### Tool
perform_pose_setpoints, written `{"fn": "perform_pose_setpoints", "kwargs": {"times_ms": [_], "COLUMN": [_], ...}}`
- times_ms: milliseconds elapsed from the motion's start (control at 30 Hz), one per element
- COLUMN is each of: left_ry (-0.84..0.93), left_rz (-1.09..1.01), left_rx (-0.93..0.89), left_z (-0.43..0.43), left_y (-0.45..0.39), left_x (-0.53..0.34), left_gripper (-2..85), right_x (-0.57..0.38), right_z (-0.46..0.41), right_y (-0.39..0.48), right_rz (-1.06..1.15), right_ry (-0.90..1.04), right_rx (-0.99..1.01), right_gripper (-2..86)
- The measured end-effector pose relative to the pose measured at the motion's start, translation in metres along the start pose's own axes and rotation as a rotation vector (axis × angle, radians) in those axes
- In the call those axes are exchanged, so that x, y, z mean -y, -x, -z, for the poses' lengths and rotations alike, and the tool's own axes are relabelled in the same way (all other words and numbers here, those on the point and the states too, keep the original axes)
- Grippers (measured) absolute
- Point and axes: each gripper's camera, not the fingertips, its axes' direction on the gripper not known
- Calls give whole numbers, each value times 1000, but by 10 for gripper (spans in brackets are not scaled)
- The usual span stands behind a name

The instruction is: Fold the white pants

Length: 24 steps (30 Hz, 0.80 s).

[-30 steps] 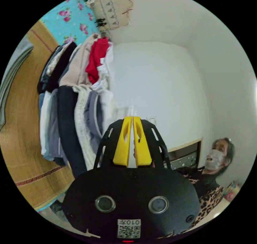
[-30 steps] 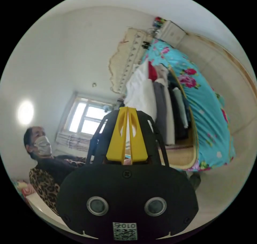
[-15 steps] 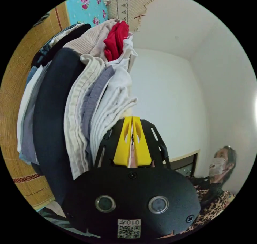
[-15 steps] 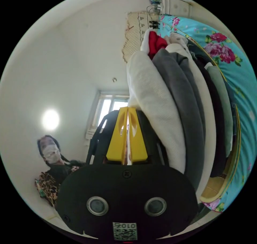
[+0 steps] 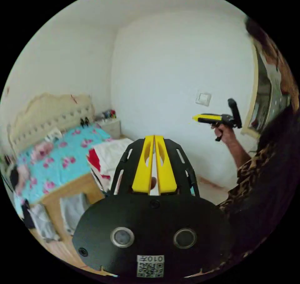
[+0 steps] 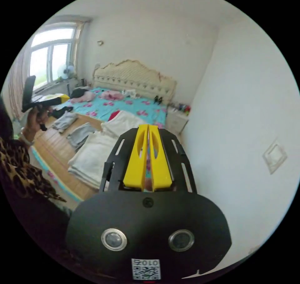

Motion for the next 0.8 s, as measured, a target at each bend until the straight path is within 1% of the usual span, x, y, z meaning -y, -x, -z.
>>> {"fn": "perform_pose_setpoints", "kwargs": {"times_ms": [33, 67, 100, 167, 200, 233, 267, 300, 333, 367, 400, 433, 467, 500, 533, 567, 600, 633, 667, 700, 733, 767, 800], "left_ry": [-41, -108, -155, -324, -352, -386, -402, -389, -359, -397, -440, -513, -522, -529, -524, -531, -537, -545, -553, -541, -509, -491, -492], "left_rz": [-101, -153, -159, -173, -187, -241, -271, -286, -336, -332, -305, -252, -161, -153, -162, -132, -118, -93, -55, -43, -35, -25, -6], "left_rx": [100, 117, 93, -122, -169, -218, -145, -52, 190, 389, 450, 437, 309, 239, 140, 160, 195, 282, 419, 497, 638, 721, 736], "left_z": [19, 37, 47, 88, 99, 123, 147, 158, 174, 192, 202, 223, 242, 250, 264, 277, 284, 298, 312, 318, 329, 340, 346], "left_y": [-35, -61, -70, -90, -93, -102, -115, -124, -149, -169, -175, -178, -170, -166, -163, -165, -168, -176, -187, -193, -204, -211, -212], "left_x": [11, 15, 15, 10, 8, 4, 0, -2, -8, -17, -23, -33, -42, -47, -56, -68, -73, -84, -94, -98, -106, -116, -122], "left_gripper": [-3, -3, -3, -3, -2, -1, 0, 1, 4, 8, 12, 20, 25, 27, 27, 24, 22, 16, 8, 6, 3, 1, 0], "right_x": [3, 3, 3, 10, 15, 18, 19, 23, 31, 35, 42, 49, 53, 63, 76, 83, 94, 103, 106, 115, 125, 130, 142], "right_z": [24, 34, 50, 64, 71, 81, 86, 93, 98, 100, 103, 104, 104, 100, 96, 93, 89, 87, 86, 85, 83, 82, 77], "right_y": [12, 17, 25, 24, 17, 6, 0, -11, -19, -22, -26, -27, -29, -31, -34, -35, -37, -40, -42, -48, -55, -59, -67], "right_rz": [-5, -18, -27, -55, -88, -138, -161, -180, -180, -188, -190, -183, -188, -193, -163, -145, -102, -95, -102, -115, -100, -101, -98], "right_ry": [-115, -183, -297, -300, -296, -345, -378, -424, -448, -464, -509, -568, -593, -616, -598, -592, -616, -666, -700, -759, -810, -833, -867], "right_rx": [-138, -215, -327, -341, -304, -263, -231, -147, -71, -51, -30, -12, 2, 33, 115, 167, 264, 318, 338, 393, 487, 535, 633], "right_gripper": [14, 14, 14, 14, 15, 17, 18, 20, 24, 26, 32, 45, 55, 82, 116, 103, 78, 56, 45, 44, 48, 52, 56]}}
